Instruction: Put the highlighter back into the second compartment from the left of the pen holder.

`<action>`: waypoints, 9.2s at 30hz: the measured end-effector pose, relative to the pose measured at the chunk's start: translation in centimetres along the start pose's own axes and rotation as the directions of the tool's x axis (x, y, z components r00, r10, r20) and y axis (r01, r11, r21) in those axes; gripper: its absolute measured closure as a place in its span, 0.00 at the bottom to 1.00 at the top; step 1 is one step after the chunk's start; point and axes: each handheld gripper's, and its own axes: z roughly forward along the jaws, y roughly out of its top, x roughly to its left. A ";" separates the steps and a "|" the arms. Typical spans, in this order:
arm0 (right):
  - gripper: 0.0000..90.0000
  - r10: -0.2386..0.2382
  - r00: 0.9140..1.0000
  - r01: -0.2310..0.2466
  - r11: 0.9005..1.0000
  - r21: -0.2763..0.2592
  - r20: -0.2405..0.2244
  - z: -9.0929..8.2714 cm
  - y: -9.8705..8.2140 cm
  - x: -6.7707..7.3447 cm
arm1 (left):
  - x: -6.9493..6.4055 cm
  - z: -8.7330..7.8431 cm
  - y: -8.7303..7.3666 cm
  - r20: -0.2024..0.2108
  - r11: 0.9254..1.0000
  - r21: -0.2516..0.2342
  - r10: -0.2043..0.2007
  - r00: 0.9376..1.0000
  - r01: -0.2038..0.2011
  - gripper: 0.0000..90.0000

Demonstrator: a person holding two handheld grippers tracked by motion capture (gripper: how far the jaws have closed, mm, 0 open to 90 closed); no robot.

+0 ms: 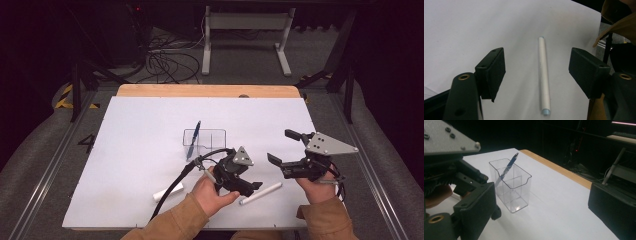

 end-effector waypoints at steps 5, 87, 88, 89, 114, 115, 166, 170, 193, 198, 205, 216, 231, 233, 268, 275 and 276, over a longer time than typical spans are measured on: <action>0.09 0.008 1.000 -0.008 1.000 0.002 0.009 -0.2 -0.1 -0.2 | -0.1 0.8 -0.2 0.000 0.999 0.039 -0.007 1.000 0.007 0.35; 0.09 0.023 0.998 -0.025 0.999 0.028 0.063 -0.7 -0.7 -1.2 | -1.8 9.3 0.3 -0.080 0.962 0.271 0.048 0.996 -0.025 0.80; 0.09 0.024 0.998 -0.026 0.999 0.030 0.063 -0.7 -0.7 -1.2 | -1.8 9.3 0.3 -0.082 0.961 0.274 0.047 0.995 -0.023 0.81; 0.09 0.025 0.998 -0.026 0.999 0.029 0.062 -0.7 -0.7 -1.2 | -1.8 9.3 0.4 -0.084 0.962 0.273 0.045 0.995 -0.021 0.82; 0.09 0.023 0.998 -0.024 0.999 0.027 0.055 -0.7 -0.7 -1.2 | -2.1 9.2 1.3 -0.106 0.945 0.327 0.049 0.993 -0.012 0.87; 0.09 0.023 0.998 -0.024 0.999 0.025 0.056 -0.7 -0.7 -1.2 | -2.1 8.9 1.4 -0.105 0.949 0.316 0.053 0.993 -0.017 0.87; 0.09 0.032 0.998 -0.032 0.999 0.008 0.061 -1.0 -0.6 -1.2 | -2.3 -1.9 1.4 -0.079 0.988 0.112 0.120 0.990 -0.111 0.87; 0.09 0.026 0.998 -0.027 1.000 0.014 0.062 -0.8 -0.6 -1.1 | -1.9 -3.1 1.4 -0.058 0.991 0.069 0.117 0.991 -0.113 0.87; 0.09 0.026 0.998 -0.027 0.999 0.019 0.054 -0.6 -0.7 -1.1 | 2.2 -7.4 1.4 -0.078 0.981 -0.193 0.011 0.997 -0.026 0.87; 0.09 0.029 0.998 -0.030 0.999 0.019 0.050 -0.6 -0.7 -1.1 | 3.2 -7.4 1.3 -0.073 0.973 -0.232 -0.011 0.997 -0.006 0.87; 0.09 0.028 0.999 -0.029 0.999 0.020 0.047 -0.5 -0.7 -1.1 | 4.2 -7.6 1.4 -0.118 0.953 -0.302 -0.022 0.993 -0.015 0.87; 0.09 0.028 0.999 -0.029 0.999 0.021 0.045 -0.5 -0.8 -1.1 | 6.2 -8.1 1.2 -0.142 0.919 -0.393 -0.087 0.986 0.025 0.87; 0.09 0.025 0.999 -0.026 0.999 0.023 0.040 -0.4 -0.8 -1.0 | 8.9 -8.6 0.3 -0.191 0.879 -0.475 -0.155 0.969 0.046 0.87; 0.09 0.025 0.999 -0.026 0.999 0.023 0.040 -0.4 -0.8 -1.0 | 9.4 -8.6 0.1 -0.193 0.875 -0.481 -0.166 0.967 0.054 0.87; 0.09 0.017 1.000 -0.018 1.000 0.026 0.025 -0.2 -0.7 -0.8 | 12.3 -7.3 -1.8 -0.239 0.883 -0.462 -0.217 0.946 0.086 0.86; 0.09 0.020 1.000 -0.021 0.999 0.027 0.023 -0.2 -0.8 -0.8 | 12.2 -7.3 -2.0 -0.249 0.891 -0.447 -0.213 0.945 0.082 0.82; 0.09 0.019 1.000 -0.020 0.999 0.026 0.022 -0.2 -0.8 -0.8 | 12.1 -7.4 -1.9 -0.264 0.892 -0.446 -0.209 0.941 0.073 0.75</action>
